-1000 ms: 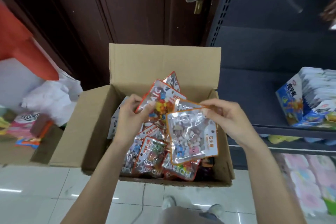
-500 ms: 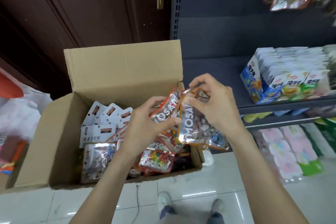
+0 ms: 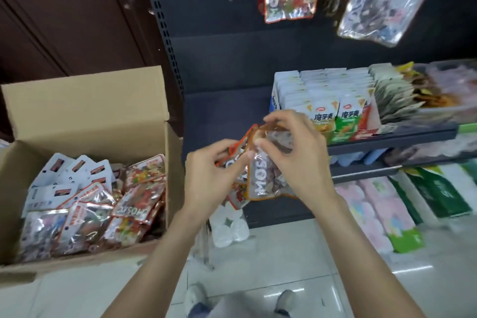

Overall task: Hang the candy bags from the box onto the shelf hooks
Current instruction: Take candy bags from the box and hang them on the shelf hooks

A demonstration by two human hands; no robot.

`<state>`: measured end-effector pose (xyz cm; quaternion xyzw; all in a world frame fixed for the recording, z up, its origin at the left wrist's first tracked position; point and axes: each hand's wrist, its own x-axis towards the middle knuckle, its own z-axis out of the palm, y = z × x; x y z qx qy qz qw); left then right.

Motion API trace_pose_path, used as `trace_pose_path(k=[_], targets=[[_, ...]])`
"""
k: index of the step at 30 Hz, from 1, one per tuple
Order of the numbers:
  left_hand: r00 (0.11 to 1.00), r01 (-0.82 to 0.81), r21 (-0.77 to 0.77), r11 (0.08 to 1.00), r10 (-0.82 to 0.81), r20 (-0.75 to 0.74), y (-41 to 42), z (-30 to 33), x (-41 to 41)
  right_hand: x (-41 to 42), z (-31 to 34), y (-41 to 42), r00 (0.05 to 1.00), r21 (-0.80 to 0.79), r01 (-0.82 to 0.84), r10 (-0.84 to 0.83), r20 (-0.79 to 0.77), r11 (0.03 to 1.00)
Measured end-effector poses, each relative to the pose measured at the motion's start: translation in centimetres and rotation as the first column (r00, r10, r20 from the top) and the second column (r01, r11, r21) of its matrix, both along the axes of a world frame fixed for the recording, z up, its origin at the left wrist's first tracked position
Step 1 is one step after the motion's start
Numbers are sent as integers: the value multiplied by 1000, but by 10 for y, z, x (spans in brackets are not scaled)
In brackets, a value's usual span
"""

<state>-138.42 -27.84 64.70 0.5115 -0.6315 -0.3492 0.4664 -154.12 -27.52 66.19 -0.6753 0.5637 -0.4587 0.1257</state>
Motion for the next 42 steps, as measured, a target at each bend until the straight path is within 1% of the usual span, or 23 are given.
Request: trace_pose_path(k=[2, 3, 5, 7, 9, 11, 14, 16, 18, 20, 21, 24, 26, 30, 32, 34, 37, 38, 39, 40, 42], targets=[[998, -49, -2, 999, 49, -31, 4, -1, -39, -45, -9, 7, 993, -44, 114, -115, -22, 993], [995, -70, 18, 997, 72, -71, 6, 0, -57, -67, -13, 12, 986, -33, 168, -167, 15, 985], [981, -97, 75, 992, 108, -159, 7, 1, -87, -105, -17, 25, 956, 73, 213, -223, 189, 974], [971, -91, 124, 988, 116, -210, 8, 3, -113, -137, -19, 34, 887, 228, 150, -233, 399, 962], [971, -61, 153, 986, 94, -221, 8, 4, -136, -162, -23, 34, 799, 293, 35, -203, 566, 955], [975, -33, 145, 989, 64, -214, 4, 7, -155, -183, -27, 28, 762, 291, 21, -203, 614, 957], [980, -13, 110, 994, 34, -195, -7, 11, -168, -209, -30, 16, 711, 277, 78, -248, 658, 958], [989, -27, 52, 998, 34, -142, -19, 14, -170, -224, -22, 8, 734, 223, 166, -271, 623, 961], [998, -39, -32, 999, 37, -55, -31, 19, -173, -238, -3, 1, 796, 69, 207, -209, 568, 976], [1000, -25, -109, 994, 25, -1, -44, 23, -176, -249, 17, -10, 867, -78, 170, -111, 487, 982], [1000, -7, -135, 991, 10, 17, -50, 25, -178, -252, 27, -17, 890, -114, 139, -73, 450, 984], [994, 61, -194, 979, -42, 99, -66, 26, -185, -259, 47, -48, 939, -150, 73, -17, 342, 986], [986, 81, -243, 967, -42, 161, -78, 25, -191, -261, 56, -71, 963, -147, 45, -3, 271, 988], [961, 148, -367, 918, -45, 274, -99, 30, -200, -264, 62, -110, 974, -133, 59, -28, 226, 989], [951, 179, -383, 906, -60, 302, -108, 34, -199, -265, 58, -121, 978, -132, 79, -51, 203, 988], [925, 236, -379, 895, -86, 371, -115, 37, -196, -265, 54, -126, 979, -142, 95, -66, 195, 985], [840, 357, -342, 869, -139, 525, -125, 33, -189, -264, 51, -131, 981, -204, 147, -116, 157, 968], [828, 376, -324, 868, -158, 537, -127, 31, -188, -264, 50, -132, 981, -227, 164, -135, 140, 960], [835, 380, -310, 871, -180, 520, -128, 29, -187, -263, 50, -134, 981, -250, 178, -151, 121, 952], [858, 372, -307, 876, -199, 473, -128, 28, -187, -263, 49, -135, 980, -274, 193, -172, 100, 942], [919, 327, -310, 893, -224, 324, -129, 29, -194, -264, 47, -137, 976, -315, 219, -209, 66, 923]])
